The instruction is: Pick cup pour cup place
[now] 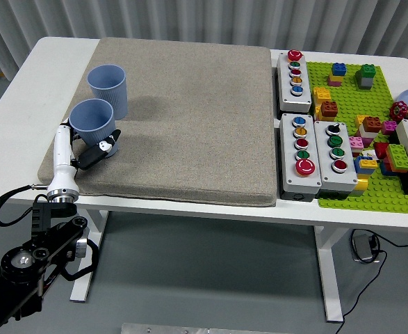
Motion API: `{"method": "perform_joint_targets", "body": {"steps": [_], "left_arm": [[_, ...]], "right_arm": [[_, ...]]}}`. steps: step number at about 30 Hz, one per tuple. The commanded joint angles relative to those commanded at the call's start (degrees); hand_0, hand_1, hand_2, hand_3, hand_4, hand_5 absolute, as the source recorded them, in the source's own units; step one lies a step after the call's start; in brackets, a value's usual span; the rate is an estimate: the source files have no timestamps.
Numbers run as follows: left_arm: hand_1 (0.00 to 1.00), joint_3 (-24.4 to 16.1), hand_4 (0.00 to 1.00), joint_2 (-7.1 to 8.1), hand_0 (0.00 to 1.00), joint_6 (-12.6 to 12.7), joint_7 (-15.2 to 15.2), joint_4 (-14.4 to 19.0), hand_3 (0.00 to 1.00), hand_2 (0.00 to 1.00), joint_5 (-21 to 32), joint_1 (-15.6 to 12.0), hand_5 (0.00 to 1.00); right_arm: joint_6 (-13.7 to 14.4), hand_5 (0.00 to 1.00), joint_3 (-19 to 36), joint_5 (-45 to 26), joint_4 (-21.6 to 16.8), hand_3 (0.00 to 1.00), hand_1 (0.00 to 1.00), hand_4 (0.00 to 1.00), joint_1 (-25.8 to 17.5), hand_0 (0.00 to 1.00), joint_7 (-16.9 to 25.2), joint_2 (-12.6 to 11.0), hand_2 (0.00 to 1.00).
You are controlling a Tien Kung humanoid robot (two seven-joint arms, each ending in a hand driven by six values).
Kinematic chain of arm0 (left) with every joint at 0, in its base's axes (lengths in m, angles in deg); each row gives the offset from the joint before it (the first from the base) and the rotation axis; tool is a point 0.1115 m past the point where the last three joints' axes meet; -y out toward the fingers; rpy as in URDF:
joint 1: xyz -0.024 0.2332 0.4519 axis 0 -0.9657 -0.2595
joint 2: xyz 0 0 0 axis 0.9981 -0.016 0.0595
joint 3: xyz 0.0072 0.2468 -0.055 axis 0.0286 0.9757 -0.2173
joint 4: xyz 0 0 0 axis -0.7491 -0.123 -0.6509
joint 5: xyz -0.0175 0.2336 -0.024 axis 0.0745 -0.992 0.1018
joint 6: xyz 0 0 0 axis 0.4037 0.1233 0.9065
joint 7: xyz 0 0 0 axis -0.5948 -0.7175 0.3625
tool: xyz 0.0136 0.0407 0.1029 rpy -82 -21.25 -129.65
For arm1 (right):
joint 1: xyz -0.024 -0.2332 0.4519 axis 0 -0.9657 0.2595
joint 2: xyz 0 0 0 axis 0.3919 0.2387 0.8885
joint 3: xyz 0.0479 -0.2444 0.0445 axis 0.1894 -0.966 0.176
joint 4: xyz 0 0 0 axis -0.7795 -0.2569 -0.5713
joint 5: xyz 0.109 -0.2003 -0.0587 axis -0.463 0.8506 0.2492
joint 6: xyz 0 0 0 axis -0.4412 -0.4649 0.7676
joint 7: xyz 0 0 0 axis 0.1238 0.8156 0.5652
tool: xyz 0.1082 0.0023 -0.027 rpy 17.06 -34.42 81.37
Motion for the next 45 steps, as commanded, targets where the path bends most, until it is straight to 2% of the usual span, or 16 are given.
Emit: {"method": "perform_joint_targets", "body": {"steps": [5, 6, 12, 13, 30, 31, 36, 37, 45], "left_arm": [[0.557, -0.3, 0.736, 0.01, 0.553, 0.0, 0.2, -0.2, 0.558, 0.578, -0.5, 0.0, 0.2], [0.631, -0.5, 0.819, 0.02, 0.617, 0.0, 0.1, -0.1, 0.657, 0.71, -0.6, -0.1, 0.298], [0.631, -1.0, 0.819, 0.14, 0.617, 0.0, 0.8, 0.0, 0.657, 0.71, -2.0, 0.0, 0.298], [0.684, -1.0, 0.849, 0.15, 0.669, 0.0, 1.0, -0.1, 0.694, 0.769, -2.2, -0.1, 0.331], [0.705, -1.3, 0.874, 0.07, 0.698, -0.6, 1.2, -0.3, 0.703, 0.787, -2.7, -0.8, 0.361], [0.715, -1.4, 0.923, 0.07, 0.707, -0.9, 1.3, -0.3, 0.741, 0.805, -3.0, -0.8, 0.435], [0.715, -1.7, 0.923, 0.11, 0.707, -1.6, 1.5, -0.1, 0.741, 0.805, -4.2, -0.9, 0.435], [0.759, -1.8, 0.95, 0.15, 0.737, -1.8, 1.8, -0.2, 0.871, 0.87, -4.5, -0.9, 0.475], [0.762, -2.1, 0.956, 0.29, 0.743, -2.0, 2.2, -0.3, 0.876, 0.877, -5.1, -1.0, 0.482]], "right_arm": [[0.0, 0.128, 0.1, -0.1, 0.0, 0.592, 0.605, 0.002, 0.1, 0.675, 0.0, 0.0, 0.581], [0.0, 0.127, 0.1, -0.1, 0.0, 0.593, 0.604, 0.002, 0.1, 0.675, 0.0, 0.0, 0.581], [-0.1, 0.127, 0.2, 0.0, 0.0, 0.593, 0.604, 0.002, 0.3, 0.675, 0.0, -0.1, 0.581], [-0.1, 0.127, 0.2, 0.0, 0.0, 0.593, 0.604, 0.002, 0.3, 0.675, 0.0, -0.1, 0.581], [-0.1, 0.127, 0.4, 0.1, 0.0, 0.594, 0.605, 0.002, 0.2, 0.675, -0.1, 0.0, 0.582], [-0.1, 0.127, 0.4, 0.1, 0.0, 0.595, 0.605, 0.002, 0.3, 0.676, -0.1, 0.0, 0.582], [-0.1, 0.127, 0.4, 0.1, 0.0, 0.595, 0.605, 0.002, 0.4, 0.676, -0.1, 0.0, 0.582], [-0.1, 0.127, 0.4, 0.1, 0.0, 0.594, 0.605, 0.002, 0.4, 0.676, -0.1, 0.0, 0.582], [-0.1, 0.127, 0.4, 0.1, 0.0, 0.595, 0.605, 0.002, 0.4, 0.676, -0.1, 0.0, 0.582]]}}
